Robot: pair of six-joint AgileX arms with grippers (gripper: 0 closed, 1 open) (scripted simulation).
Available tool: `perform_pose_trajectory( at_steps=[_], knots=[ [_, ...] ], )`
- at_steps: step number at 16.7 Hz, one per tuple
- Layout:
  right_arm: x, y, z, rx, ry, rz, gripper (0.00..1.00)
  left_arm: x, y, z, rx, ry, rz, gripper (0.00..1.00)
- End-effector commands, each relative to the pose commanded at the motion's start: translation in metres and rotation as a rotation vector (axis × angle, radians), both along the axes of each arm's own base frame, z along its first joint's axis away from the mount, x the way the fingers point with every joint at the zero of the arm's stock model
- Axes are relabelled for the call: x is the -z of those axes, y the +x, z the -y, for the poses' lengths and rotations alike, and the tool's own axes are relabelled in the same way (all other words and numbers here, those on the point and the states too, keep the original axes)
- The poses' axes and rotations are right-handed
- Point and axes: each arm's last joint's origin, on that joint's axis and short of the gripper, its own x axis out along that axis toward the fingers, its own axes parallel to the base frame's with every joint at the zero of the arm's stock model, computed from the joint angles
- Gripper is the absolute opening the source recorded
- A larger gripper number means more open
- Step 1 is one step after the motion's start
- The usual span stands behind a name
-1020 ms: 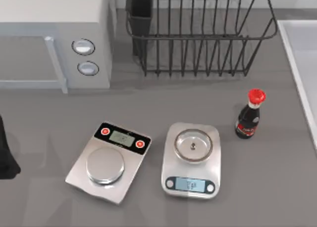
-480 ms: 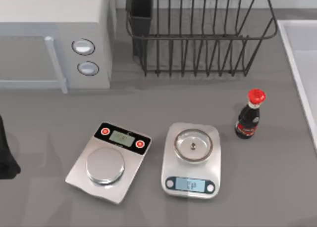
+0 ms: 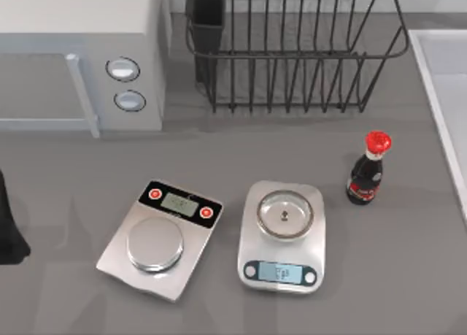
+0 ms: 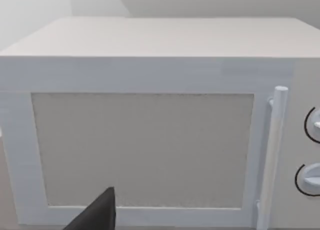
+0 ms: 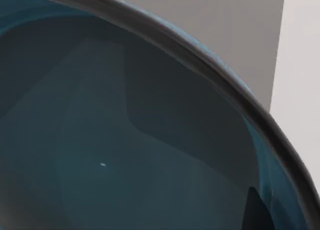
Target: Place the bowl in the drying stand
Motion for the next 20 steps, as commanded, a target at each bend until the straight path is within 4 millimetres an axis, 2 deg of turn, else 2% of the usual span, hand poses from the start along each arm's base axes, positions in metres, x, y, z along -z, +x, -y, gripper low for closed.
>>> perform_pose_trajectory(
  at_steps=[2,4,6,8,11,14,15,17,19,20],
  knots=[
    [0.000,0.007,-0.005,-0.017,-0.038,0.005,0.00,0.000,0.000,0.000,0.000,0.000,0.000,1.00],
    [-0.001,0.025,-0.018,-0.059,-0.121,0.025,0.00,0.000,0.000,0.000,0.000,0.000,0.000,1.00],
    [-0.001,0.051,-0.042,-0.118,-0.232,0.072,0.00,0.000,0.000,0.000,0.000,0.000,0.000,1.00],
    [0.001,0.080,-0.079,-0.182,-0.347,0.152,0.00,0.000,0.000,0.000,0.000,0.000,0.000,1.00],
    [0.005,0.119,-0.158,-0.271,-0.492,0.336,0.00,0.000,0.000,0.000,0.000,0.000,0.000,1.00],
    [0.006,0.133,-0.263,-0.341,-0.560,0.600,0.00,0.000,0.000,0.000,0.000,0.000,0.000,1.00],
    [0.004,0.130,-0.300,-0.354,-0.559,0.705,0.00,0.000,0.000,0.000,0.000,0.000,0.000,1.00],
    [-0.004,0.110,-0.370,-0.352,-0.519,0.925,0.00,0.000,0.000,0.000,0.000,0.000,0.000,1.00],
    [-0.020,0.076,-0.426,-0.311,-0.432,1.138,0.00,0.000,0.000,0.000,0.000,0.000,0.000,1.00],
    [-0.029,0.057,-0.448,-0.277,-0.375,1.234,0.00,0.000,0.000,0.000,0.000,0.000,0.000,1.00]
  ],
)
